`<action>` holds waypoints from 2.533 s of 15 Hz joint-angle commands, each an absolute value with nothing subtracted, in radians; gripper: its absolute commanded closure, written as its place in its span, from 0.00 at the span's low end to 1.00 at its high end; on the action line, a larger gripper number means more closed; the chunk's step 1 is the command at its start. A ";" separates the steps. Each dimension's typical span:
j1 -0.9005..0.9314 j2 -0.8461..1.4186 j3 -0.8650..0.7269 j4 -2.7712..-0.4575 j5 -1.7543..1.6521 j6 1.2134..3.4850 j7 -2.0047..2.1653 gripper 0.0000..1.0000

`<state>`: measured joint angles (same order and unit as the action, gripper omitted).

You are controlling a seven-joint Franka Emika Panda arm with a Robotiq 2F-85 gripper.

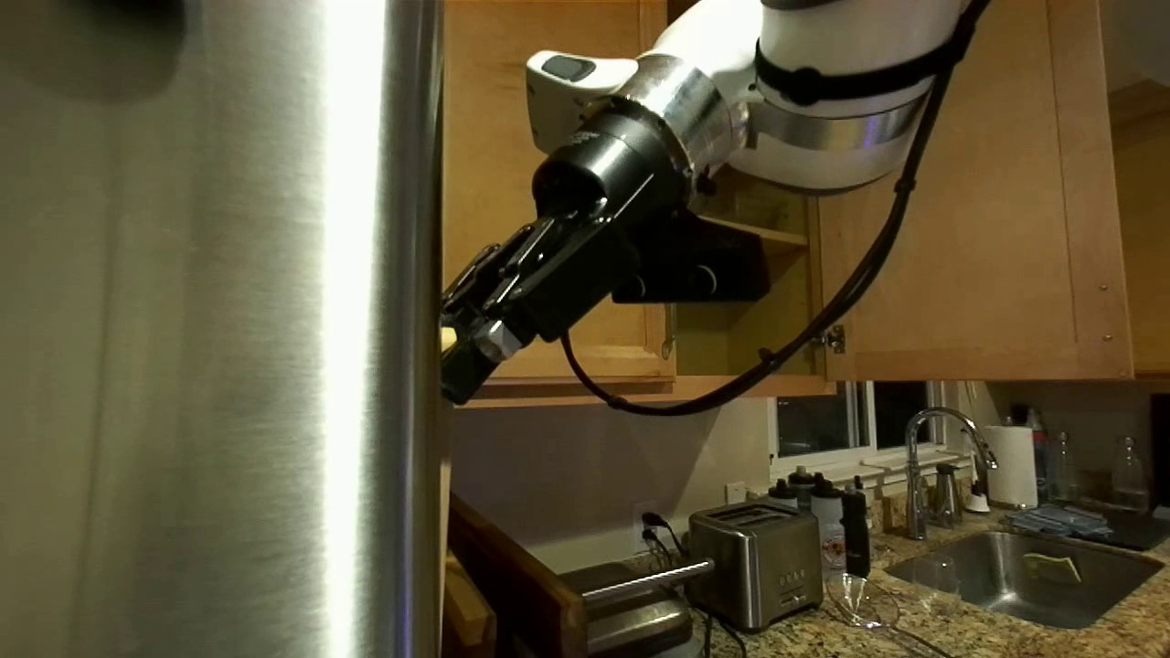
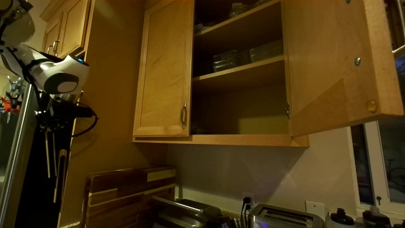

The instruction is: Open the right cabinet door and put the brown object then close the cabinet door

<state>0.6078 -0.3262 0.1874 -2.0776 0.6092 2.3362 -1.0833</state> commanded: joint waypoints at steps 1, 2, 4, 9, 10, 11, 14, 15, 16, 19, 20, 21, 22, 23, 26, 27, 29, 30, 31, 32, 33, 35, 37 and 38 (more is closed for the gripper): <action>0.604 -0.330 0.189 -2.067 0.690 2.329 -1.138 0.87; 0.599 -0.330 0.189 -2.066 0.702 2.321 -1.146 0.93; 0.590 -0.328 0.193 -2.063 0.719 2.309 -1.151 0.89; 0.557 -0.345 0.196 -2.076 0.712 2.272 -1.126 0.88; 0.546 -0.358 0.193 -2.086 0.702 2.264 -1.111 0.88; 0.534 -0.376 0.192 -2.100 0.691 2.263 -1.091 0.88; 0.488 -0.413 0.196 -2.125 0.661 2.241 -1.032 0.88; 0.465 -0.426 0.198 -2.134 0.645 2.231 -1.008 0.88; 0.448 -0.438 0.198 -2.139 0.631 2.216 -0.986 0.88; 0.386 -0.477 0.200 -2.148 0.523 2.159 -0.859 0.88; 0.367 -0.491 0.199 -2.145 0.465 2.132 -0.806 0.88; 0.353 -0.502 0.194 -2.141 0.410 2.105 -0.759 0.88; 0.338 -0.514 0.190 -2.134 0.352 2.078 -0.728 0.88; 0.321 -0.525 0.187 -2.127 0.290 2.052 -0.696 0.88; 0.281 -0.555 0.174 -2.101 0.137 1.958 -0.623 0.88; 0.273 -0.565 0.165 -2.091 0.084 1.928 -0.627 0.88; 0.260 -0.576 0.148 -2.068 0.001 1.869 -0.639 0.89; 0.253 -0.579 0.140 -2.059 -0.038 1.844 -0.644 0.89; 0.249 -0.578 0.133 -2.050 -0.071 1.821 -0.652 0.89; 0.246 -0.575 0.130 -2.041 -0.102 1.799 -0.656 0.90; 0.250 -0.571 0.127 -2.036 -0.122 1.783 -0.662 0.91; 0.270 -0.557 0.115 -2.042 -0.090 1.821 -0.654 0.71; 0.271 -0.553 0.115 -2.042 -0.090 1.821 -0.654 0.71; 0.271 -0.551 0.116 -2.042 -0.089 1.822 -0.654 0.71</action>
